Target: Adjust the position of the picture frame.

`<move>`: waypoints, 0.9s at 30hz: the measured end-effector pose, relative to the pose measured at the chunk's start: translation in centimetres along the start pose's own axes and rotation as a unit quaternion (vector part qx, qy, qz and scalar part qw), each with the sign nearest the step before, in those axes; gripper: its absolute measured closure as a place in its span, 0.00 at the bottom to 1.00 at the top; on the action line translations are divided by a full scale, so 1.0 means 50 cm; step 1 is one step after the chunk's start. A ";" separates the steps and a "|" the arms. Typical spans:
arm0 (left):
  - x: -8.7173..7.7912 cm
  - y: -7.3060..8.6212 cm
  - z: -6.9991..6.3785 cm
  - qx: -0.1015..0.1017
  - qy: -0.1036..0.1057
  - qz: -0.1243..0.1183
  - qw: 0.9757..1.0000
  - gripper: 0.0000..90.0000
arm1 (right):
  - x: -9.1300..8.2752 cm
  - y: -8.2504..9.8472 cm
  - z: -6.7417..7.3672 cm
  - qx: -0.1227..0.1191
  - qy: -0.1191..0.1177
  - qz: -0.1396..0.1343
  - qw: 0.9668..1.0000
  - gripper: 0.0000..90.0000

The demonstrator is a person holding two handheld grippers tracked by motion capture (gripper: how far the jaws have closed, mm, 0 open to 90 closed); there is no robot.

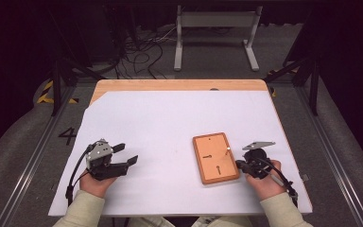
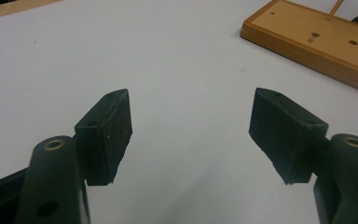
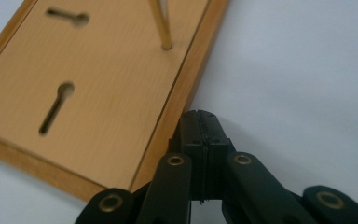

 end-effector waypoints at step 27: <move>-0.005 0.004 -0.003 -0.003 -0.002 0.000 1.000 0.33 | -0.011 -0.121 0.125 -0.147 -0.135 -0.020 0.980 1.00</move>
Point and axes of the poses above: each handheld gripper's, and its own axes: x roughly forward along the jaws, y roughly out of its underside, z roughly to its left, the point moved 5 cm from there along x, roughly forward along the jaws, and after that the axes turned 1 degree about -y, right-handed, at the moved point
